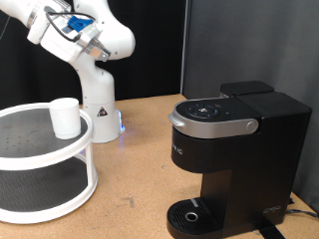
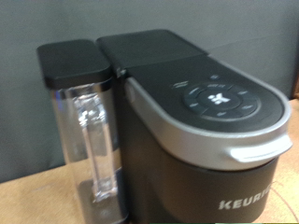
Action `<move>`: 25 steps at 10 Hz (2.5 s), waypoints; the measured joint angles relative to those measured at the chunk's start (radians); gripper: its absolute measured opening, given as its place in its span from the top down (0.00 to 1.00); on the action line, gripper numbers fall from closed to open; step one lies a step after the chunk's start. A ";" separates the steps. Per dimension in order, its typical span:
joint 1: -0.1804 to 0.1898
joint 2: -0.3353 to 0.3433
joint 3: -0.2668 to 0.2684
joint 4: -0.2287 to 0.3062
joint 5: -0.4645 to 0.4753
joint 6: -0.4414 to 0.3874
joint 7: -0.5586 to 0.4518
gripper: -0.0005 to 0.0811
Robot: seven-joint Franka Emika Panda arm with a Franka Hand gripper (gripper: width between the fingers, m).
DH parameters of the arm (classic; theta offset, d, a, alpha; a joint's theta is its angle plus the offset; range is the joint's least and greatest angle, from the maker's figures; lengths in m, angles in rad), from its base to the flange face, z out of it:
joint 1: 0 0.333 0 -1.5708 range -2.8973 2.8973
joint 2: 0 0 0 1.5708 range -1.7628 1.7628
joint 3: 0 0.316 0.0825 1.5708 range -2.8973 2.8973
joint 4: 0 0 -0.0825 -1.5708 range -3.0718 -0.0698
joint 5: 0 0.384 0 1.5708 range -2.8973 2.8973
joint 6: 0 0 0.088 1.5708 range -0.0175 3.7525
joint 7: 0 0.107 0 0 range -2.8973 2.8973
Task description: Make a cup of coffee with the keurig machine
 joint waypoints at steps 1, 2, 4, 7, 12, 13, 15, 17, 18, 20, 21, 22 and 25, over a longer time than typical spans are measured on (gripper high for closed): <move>-0.017 -0.016 -0.017 0.006 -0.043 -0.067 -0.002 0.99; -0.031 -0.032 -0.044 0.021 -0.089 -0.157 -0.002 0.99; -0.058 -0.041 -0.095 0.075 -0.202 -0.376 0.050 0.99; -0.144 -0.062 -0.114 0.115 -0.239 -0.474 0.193 0.99; -0.184 -0.082 -0.054 0.099 -0.412 -0.367 0.217 0.99; -0.189 -0.085 -0.050 0.099 -0.441 -0.341 0.200 0.99; -0.196 -0.103 -0.061 0.102 -0.477 -0.316 0.143 0.99; -0.197 -0.119 -0.078 0.120 -0.525 -0.348 0.077 0.99; -0.197 -0.118 -0.078 0.117 -0.522 -0.348 0.088 0.99; -0.205 -0.113 -0.074 0.117 -0.543 -0.341 0.138 0.99; -0.221 -0.114 -0.074 0.115 -0.544 -0.323 0.168 0.99; -0.245 -0.118 -0.075 0.112 -0.542 -0.295 0.203 0.99; -0.308 -0.137 -0.106 0.100 -0.457 -0.239 0.268 0.99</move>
